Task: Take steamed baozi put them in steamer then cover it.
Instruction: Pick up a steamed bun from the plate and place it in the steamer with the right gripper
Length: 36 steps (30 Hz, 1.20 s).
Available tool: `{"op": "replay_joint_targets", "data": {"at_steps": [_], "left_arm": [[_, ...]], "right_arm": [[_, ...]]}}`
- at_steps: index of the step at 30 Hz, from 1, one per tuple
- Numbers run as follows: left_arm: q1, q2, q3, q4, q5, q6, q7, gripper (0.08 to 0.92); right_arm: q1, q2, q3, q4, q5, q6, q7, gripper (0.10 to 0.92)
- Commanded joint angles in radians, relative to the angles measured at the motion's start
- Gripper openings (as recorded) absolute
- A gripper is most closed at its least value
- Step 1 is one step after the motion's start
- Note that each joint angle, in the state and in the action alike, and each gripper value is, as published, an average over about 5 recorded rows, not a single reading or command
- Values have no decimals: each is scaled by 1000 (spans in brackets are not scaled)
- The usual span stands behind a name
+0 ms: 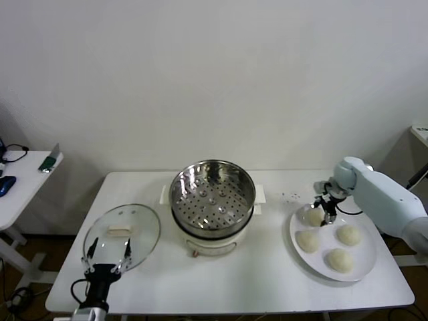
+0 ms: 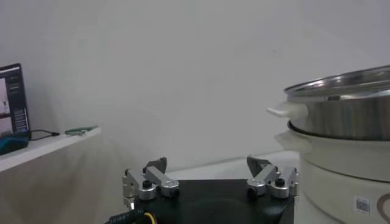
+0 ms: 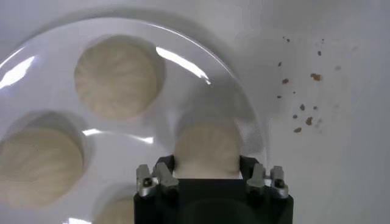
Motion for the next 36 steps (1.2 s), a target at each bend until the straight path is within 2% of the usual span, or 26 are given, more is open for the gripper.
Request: {"op": "replay_joint_targets", "data": {"at_steps": [1, 7, 12, 17, 22, 27, 36], "left_arm": [[7, 3, -3, -5, -2, -2, 0, 823], [16, 5, -4, -11, -3, 0, -1, 823], [21, 2, 2, -13, -3, 5, -12, 823], [28, 1, 6, -10, -5, 3, -14, 823], [38, 2, 8, -10, -8, 1, -14, 823], [44, 5, 9, -12, -8, 0, -14, 823], [58, 26, -1, -10, -25, -4, -14, 823]], "right_arm": [[150, -17, -122, 56, 55, 74, -25, 679], [461, 17, -343, 115, 181, 201, -93, 679], [656, 119, -459, 123, 213, 346, -148, 680], [726, 226, -477, 189, 196, 437, -170, 687], [695, 338, -453, 283, 119, 487, -150, 692], [605, 444, -385, 329, -49, 552, -116, 695], [458, 597, -321, 215, -276, 657, -38, 695]]}}
